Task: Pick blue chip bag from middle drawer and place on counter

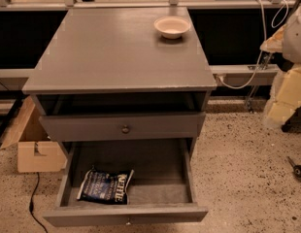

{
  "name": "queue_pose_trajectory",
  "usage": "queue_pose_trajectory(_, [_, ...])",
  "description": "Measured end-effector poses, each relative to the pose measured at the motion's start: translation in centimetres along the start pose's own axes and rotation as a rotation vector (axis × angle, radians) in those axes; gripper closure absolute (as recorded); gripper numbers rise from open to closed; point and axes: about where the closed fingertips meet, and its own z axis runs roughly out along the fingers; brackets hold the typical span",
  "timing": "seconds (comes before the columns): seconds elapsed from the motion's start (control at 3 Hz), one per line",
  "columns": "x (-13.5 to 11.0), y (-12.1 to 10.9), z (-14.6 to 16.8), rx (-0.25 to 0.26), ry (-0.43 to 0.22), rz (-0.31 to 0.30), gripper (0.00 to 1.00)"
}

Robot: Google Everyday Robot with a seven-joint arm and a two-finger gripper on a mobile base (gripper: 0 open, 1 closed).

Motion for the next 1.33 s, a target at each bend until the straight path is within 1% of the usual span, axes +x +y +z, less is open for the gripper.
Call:
queue_pose_trajectory(0.33, [0.0,0.0,0.0,0.0,0.0,0.0,0.0])
queue_pose_trajectory(1.0, [-1.7,1.8,8.2,-0.085,-0.109,0.077,0.0])
queue_pose_trajectory(1.33, [-3.8,3.8,12.5,-0.156,-0.168,0.085,0.0])
